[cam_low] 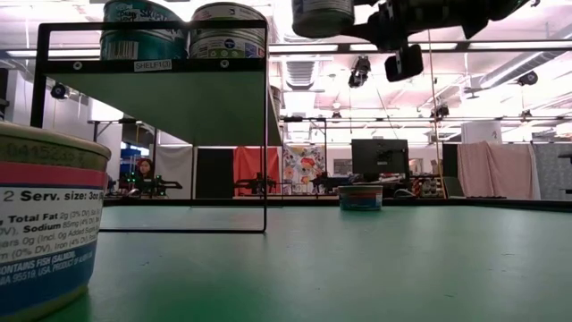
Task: Stack canned seafood by type on shelf
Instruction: Put the blue tuna can on the shelf
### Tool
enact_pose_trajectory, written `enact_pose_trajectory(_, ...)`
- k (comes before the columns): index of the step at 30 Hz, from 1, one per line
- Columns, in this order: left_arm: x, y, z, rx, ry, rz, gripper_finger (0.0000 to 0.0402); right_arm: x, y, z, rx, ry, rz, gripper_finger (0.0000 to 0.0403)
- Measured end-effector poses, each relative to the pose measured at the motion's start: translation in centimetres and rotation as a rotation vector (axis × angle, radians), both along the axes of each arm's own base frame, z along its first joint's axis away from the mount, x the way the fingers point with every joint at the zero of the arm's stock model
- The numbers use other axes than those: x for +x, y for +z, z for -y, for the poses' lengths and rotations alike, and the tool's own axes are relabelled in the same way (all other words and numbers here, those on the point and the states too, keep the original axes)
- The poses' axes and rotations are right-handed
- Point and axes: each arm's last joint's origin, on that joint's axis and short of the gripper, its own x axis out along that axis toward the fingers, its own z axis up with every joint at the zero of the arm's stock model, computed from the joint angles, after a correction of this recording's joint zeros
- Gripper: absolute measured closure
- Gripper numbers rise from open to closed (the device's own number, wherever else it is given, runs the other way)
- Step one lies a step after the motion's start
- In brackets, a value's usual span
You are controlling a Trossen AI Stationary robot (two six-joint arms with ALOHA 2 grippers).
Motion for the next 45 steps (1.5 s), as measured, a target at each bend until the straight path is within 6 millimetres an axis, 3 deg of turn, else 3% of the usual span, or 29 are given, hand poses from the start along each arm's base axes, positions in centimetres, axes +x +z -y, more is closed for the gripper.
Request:
enact_pose_trajectory(7, -0.9, 0.1, -0.7, 0.062, -0.017, -0.028, 0.0167, 1.5, -1.5, -0.1, 0.058, -0.039, -0.044, 0.0267)
enact_pose_trajectory(16, -0.9, -0.1, -0.8, 0.114, -0.020, -0.057, 0.0169, 2.1, -2.9, 0.1, 0.058, -0.041, -0.058, 0.0267)
enact_pose_trajectory(21, -1.0, 0.0, -0.9, 0.138, -0.024, -0.064, 0.0169, 1.6, -4.7, 0.0, 0.046, -0.049, -0.088, 0.0267)
enact_pose_trajectory(27, -1.1, -0.1, -1.1, 0.138, -0.010, -0.071, 0.0169, 0.6, -6.1, 0.0, 0.014, -0.088, 0.032, 0.0267)
enact_pose_trajectory(31, -1.2, -0.1, -1.3, 0.137, -0.003, -0.074, 0.0169, -0.3, -8.3, -0.1, 0.005, -0.111, -0.020, 0.0267)
enact_pose_trajectory(38, -1.3, -0.1, -1.7, 0.137, 0.014, -0.076, 0.0169, -0.9, -9.2, -0.1, -0.016, -0.167, 0.051, 0.0267)
enact_pose_trajectory(45, -1.4, -0.1, -2.1, 0.152, 0.027, -0.089, 0.0169, 0.0, -9.5, 0.2, -0.038, -0.188, 0.145, 0.0267)
